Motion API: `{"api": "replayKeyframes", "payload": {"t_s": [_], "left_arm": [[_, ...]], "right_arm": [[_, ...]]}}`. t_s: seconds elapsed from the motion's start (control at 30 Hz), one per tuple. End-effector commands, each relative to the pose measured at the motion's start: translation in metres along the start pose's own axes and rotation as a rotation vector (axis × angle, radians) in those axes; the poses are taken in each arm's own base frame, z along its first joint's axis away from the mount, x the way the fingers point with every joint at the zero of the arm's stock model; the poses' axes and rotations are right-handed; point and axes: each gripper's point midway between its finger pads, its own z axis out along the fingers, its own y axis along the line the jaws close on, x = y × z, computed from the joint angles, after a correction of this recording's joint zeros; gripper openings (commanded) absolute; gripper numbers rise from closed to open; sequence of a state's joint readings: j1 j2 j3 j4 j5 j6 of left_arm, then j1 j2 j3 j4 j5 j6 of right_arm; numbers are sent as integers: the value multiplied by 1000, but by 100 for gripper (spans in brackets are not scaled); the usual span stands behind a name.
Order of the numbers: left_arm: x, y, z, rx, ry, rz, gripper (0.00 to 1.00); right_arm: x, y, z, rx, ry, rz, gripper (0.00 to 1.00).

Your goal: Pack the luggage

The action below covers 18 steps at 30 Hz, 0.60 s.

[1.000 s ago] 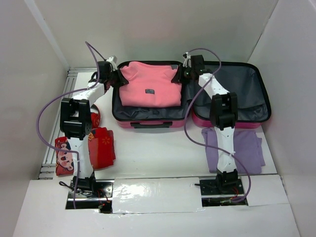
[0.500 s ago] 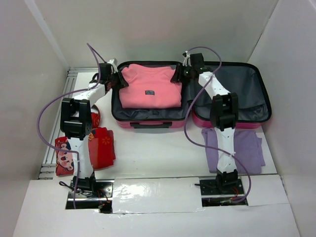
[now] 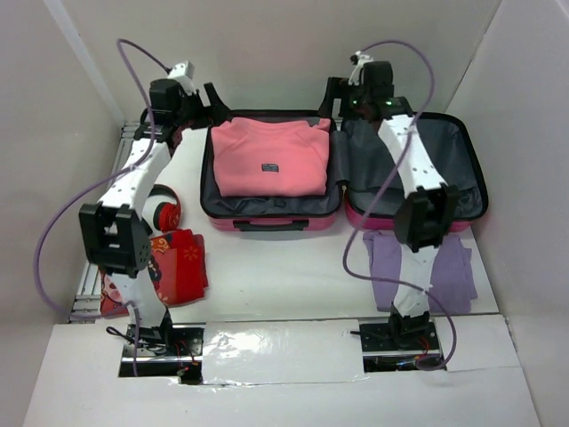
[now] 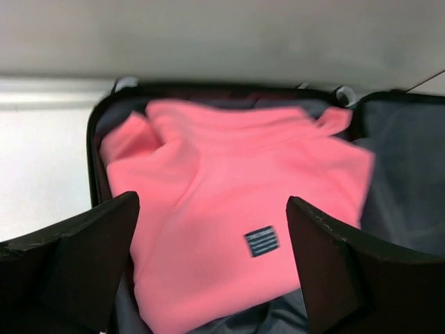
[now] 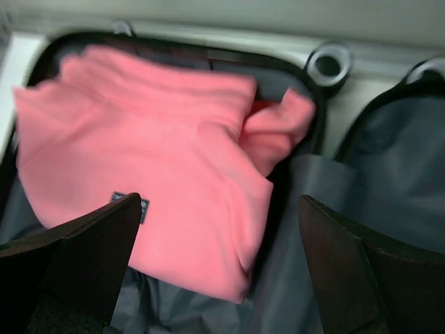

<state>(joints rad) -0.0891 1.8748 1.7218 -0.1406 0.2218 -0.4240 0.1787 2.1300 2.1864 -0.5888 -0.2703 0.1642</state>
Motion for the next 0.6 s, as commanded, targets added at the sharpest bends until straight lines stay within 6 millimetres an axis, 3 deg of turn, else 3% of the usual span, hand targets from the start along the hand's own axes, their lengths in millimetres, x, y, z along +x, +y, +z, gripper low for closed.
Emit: {"api": "replayKeyframes", "payload": {"t_s": [0.0,0.13,0.2,0.23,0.27,0.33,0.4,0.47,0.57], "left_arm": [[-67,-54,-52,97,-182,102,100],[-63,-83,-80,155,-181,183,100],[-53,-88,-85,156,-169,192,100],[-39,-82,-83,146,-138,185,100],[-38,-84,-86,132,-155,189,100],[-16,-75,-76,99,-123,182,100],[-6,-65,-67,44,-114,153,100],[11,-51,-45,8,-81,137,100],[38,-31,-10,-37,-23,102,100]], "right_arm": [[-64,14,-90,95,-201,-73,100],[-48,2,-145,201,-229,-51,100],[-35,-1,-162,238,-230,-6,100],[-27,-8,-171,267,-231,11,100],[-9,-13,-190,312,-231,41,100],[13,-24,-211,367,-231,83,100],[51,-34,-237,428,-217,148,100],[84,-49,-259,496,-211,195,100],[124,-64,-273,579,-175,293,100]]}}
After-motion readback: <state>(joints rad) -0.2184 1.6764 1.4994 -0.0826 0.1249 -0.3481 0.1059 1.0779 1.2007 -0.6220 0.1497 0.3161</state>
